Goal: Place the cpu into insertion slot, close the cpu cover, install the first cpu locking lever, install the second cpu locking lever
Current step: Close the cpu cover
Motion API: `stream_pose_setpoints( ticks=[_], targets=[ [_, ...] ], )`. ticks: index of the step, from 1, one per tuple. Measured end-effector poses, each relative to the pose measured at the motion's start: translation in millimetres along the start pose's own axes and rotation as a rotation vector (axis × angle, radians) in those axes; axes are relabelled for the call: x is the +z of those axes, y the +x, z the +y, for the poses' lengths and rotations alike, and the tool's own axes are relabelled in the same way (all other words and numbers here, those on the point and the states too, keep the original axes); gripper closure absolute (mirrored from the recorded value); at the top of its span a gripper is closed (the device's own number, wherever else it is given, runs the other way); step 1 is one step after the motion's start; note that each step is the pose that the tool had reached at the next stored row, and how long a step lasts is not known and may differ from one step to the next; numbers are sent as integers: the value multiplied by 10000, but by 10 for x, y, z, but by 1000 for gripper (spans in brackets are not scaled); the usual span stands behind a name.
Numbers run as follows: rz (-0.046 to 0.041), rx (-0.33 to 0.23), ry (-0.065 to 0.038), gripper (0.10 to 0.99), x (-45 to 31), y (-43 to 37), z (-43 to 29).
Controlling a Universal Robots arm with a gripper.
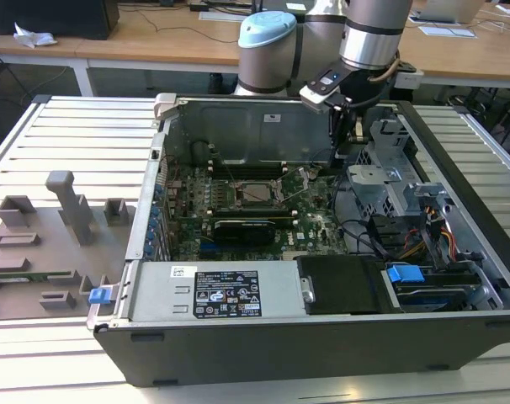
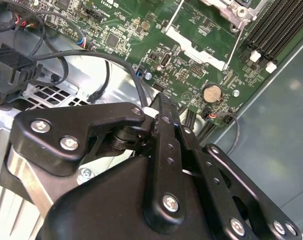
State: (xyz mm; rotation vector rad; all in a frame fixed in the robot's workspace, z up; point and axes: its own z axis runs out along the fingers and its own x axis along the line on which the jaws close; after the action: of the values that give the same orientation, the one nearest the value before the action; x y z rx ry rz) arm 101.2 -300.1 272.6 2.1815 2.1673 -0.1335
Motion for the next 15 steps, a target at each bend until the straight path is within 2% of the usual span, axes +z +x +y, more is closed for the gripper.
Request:
stream_pose_setpoints(
  ticks=[10,15],
  targets=[
    [2,-2,23,980,48,6,29],
    [2,-5,56,980,129,14,34]
  ],
)
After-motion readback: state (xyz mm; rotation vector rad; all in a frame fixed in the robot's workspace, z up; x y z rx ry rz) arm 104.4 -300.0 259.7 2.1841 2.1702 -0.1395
